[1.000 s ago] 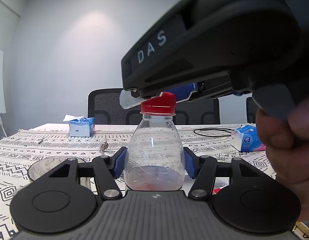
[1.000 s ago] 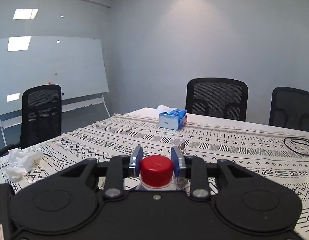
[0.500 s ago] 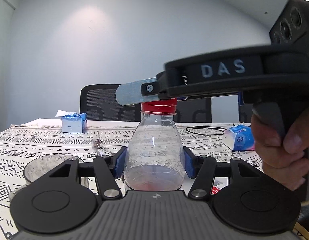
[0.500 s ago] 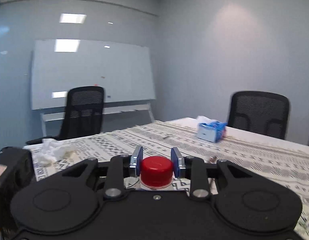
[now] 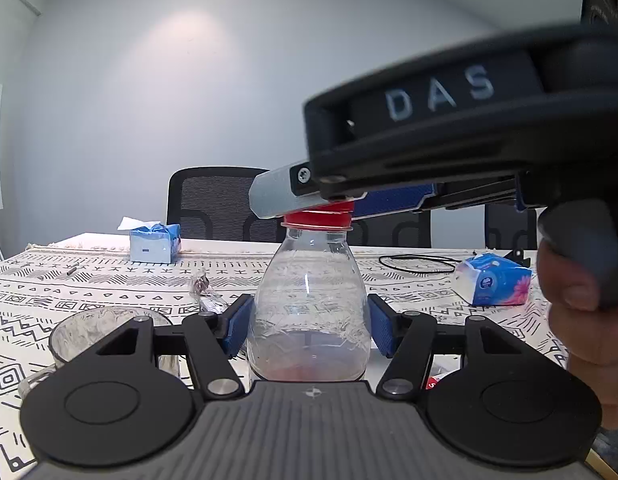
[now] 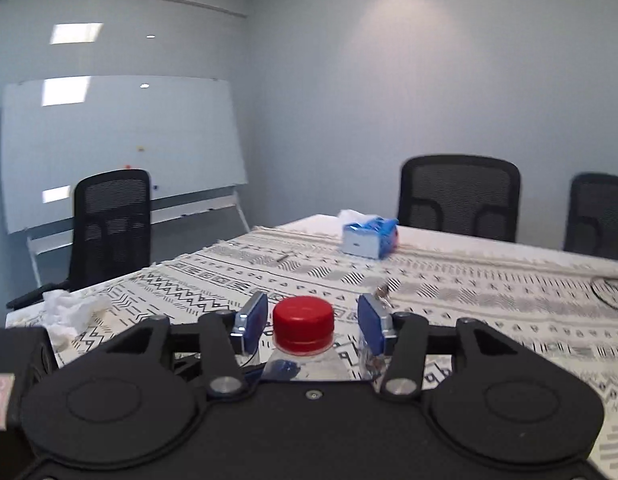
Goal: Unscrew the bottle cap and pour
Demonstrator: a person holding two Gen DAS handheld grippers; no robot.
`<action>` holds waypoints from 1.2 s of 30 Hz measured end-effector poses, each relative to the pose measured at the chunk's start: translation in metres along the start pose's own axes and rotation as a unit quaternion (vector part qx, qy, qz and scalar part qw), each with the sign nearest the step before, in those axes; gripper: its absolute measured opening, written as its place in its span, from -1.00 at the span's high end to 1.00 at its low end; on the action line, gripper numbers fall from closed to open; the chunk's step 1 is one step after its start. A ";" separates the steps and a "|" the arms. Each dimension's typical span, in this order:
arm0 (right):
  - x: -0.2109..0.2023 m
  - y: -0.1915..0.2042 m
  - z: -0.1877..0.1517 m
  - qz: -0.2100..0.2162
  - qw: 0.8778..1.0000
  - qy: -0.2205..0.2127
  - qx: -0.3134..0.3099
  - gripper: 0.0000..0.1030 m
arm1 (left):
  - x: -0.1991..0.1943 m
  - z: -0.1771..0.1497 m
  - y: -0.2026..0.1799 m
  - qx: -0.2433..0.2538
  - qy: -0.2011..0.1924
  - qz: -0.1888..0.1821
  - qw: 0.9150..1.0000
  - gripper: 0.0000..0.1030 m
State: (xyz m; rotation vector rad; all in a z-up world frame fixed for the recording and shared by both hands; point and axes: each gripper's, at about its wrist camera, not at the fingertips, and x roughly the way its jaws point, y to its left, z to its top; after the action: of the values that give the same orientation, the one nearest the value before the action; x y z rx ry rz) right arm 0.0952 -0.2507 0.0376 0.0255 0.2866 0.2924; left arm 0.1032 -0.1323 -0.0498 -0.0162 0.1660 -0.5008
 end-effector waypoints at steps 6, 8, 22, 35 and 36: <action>-0.002 0.007 -0.005 -0.016 1.000 -0.003 0.025 -0.05 | 0.001 0.001 0.000 0.002 0.001 0.003 1.000 -0.13; -0.003 0.008 -0.007 -0.017 1.000 -0.002 0.025 -0.06 | 0.000 0.000 -0.001 0.006 0.000 0.002 1.000 -0.13; 0.002 0.006 -0.017 -0.016 1.000 -0.002 0.024 -0.15 | 0.001 0.001 0.002 0.000 0.006 0.000 1.000 -0.14; 0.003 0.006 -0.016 -0.022 0.999 -0.001 0.027 -0.17 | 0.002 0.000 0.003 -0.005 0.009 -0.001 1.000 -0.15; 0.003 0.006 -0.017 -0.022 0.999 -0.001 0.027 -0.17 | 0.002 0.000 0.003 -0.005 0.009 -0.001 1.000 -0.15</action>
State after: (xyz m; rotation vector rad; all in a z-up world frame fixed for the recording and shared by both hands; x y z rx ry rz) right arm 0.0919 -0.2446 0.0211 0.0734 0.2929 0.2407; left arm 0.1063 -0.1307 -0.0498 -0.0213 0.1855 -0.5016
